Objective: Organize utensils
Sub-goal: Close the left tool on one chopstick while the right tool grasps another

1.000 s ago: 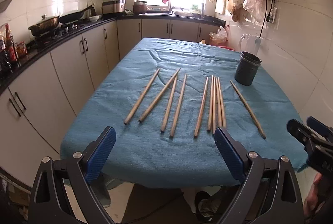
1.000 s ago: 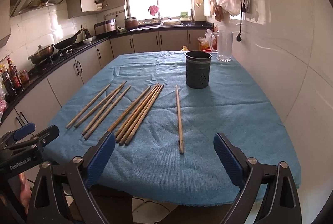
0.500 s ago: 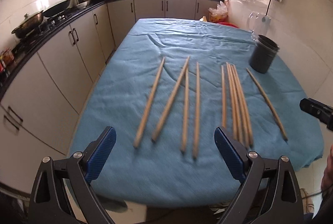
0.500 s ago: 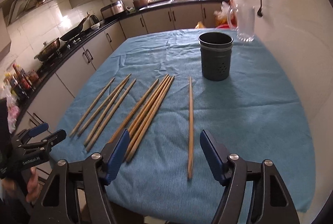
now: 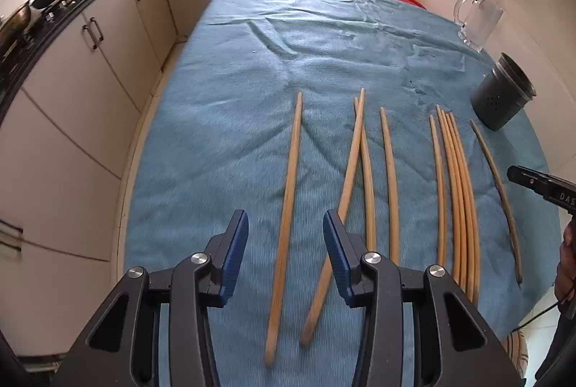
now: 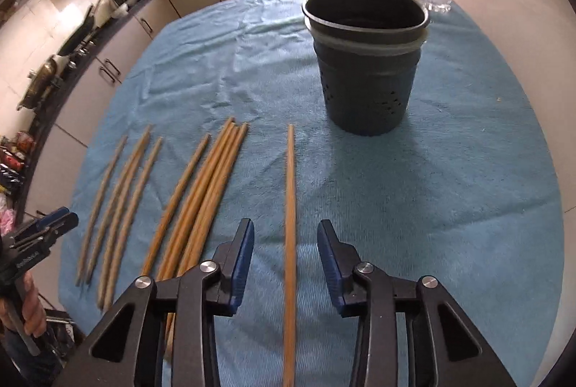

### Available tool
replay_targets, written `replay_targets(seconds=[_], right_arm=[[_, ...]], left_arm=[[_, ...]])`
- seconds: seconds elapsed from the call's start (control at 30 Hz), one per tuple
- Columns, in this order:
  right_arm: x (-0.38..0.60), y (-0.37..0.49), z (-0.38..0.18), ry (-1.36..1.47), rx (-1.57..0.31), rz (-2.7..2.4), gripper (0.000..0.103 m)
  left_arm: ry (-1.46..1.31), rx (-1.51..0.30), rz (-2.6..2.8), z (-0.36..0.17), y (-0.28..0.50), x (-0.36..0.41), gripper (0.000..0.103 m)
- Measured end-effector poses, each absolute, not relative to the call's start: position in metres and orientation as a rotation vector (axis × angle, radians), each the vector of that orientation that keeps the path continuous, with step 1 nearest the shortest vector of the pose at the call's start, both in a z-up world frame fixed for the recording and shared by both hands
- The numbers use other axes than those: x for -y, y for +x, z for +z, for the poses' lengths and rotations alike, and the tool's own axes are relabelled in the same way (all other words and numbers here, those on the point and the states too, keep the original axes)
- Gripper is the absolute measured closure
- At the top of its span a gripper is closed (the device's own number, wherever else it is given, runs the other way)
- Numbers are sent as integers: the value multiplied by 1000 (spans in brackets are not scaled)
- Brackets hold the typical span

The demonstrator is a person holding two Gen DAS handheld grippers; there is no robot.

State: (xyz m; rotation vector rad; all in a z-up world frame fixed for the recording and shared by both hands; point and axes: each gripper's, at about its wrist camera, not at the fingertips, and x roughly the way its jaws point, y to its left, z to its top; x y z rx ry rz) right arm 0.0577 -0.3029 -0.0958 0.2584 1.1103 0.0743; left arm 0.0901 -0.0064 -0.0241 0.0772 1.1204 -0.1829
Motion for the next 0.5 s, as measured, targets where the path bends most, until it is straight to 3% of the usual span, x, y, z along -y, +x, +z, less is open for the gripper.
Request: replay_targets(seconds=[0.17, 0.2, 0.33, 0.5], right_arm=[[295, 73, -107, 216, -1140, 57, 73], [295, 76, -109, 212, -1147, 53, 78], [297, 81, -115, 197, -1165, 47, 80], [291, 88, -116, 150, -1173, 43, 80]], left_arm=[[97, -1151, -190, -32, 111, 13, 76], [97, -1157, -189, -34, 116, 13, 76], [107, -1184, -195, -43, 132, 15, 88], [142, -1217, -198, -54, 148, 22, 88]])
